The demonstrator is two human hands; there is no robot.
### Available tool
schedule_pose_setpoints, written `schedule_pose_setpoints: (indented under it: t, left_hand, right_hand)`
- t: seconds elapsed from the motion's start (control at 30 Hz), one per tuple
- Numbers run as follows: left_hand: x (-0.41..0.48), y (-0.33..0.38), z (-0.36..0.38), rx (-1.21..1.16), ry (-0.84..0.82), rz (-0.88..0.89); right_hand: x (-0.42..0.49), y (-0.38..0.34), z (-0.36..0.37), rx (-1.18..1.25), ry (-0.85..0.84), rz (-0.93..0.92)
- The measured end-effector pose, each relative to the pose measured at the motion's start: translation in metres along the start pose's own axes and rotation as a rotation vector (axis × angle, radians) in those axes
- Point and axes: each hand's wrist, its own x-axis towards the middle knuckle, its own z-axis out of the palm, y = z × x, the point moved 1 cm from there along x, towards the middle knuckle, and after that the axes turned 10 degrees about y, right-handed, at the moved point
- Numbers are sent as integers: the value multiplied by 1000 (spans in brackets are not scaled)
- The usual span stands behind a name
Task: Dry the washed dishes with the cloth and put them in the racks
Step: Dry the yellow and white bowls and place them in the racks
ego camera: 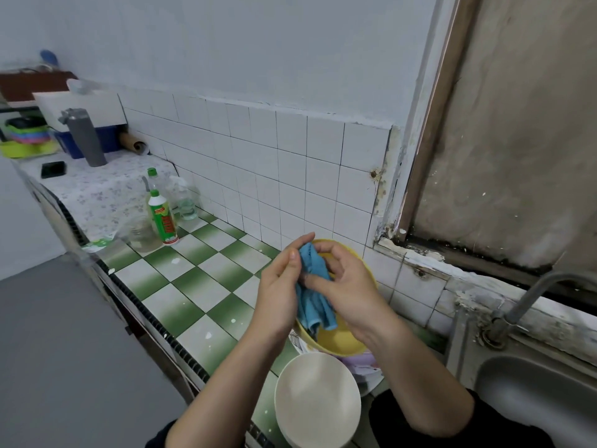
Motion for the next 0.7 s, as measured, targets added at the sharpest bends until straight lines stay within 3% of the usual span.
schedule_pose_setpoints:
  t: [0.1, 0.17, 0.27, 0.37, 0.43, 0.47, 0.53, 0.6, 0.7]
  left_hand:
    - [-4, 1, -3, 8, -23, -24]
    - [-6, 5, -4, 30, -15, 3]
    - [-2, 19, -15, 114, 3, 78]
    - [2, 31, -27, 126, 4, 99]
    - [1, 35, -28, 108, -16, 70]
    - [1, 35, -28, 115, -30, 59]
    - [-1, 38, -26, 143, -81, 45]
    - [0, 41, -27, 184, -125, 25]
    - [1, 50, -31, 208, -153, -15]
  right_hand:
    - [-1, -3, -1, 105, 54, 63]
    - [-2, -1, 1, -6, 22, -28]
    - [-15, -5, 0, -443, -376, -251]
    - [-20, -22, -12, -1085, -655, -472]
    - [-16, -33, -15, -1541, -585, -744]
    - [-13, -36, -15, -1617, -471, -899]
    - [-6, -42, -14, -1500, -244, -1085]
    - [2, -39, -17, -1258, -119, -1259]
    - [-2, -37, -10, -1388, -187, -1259]
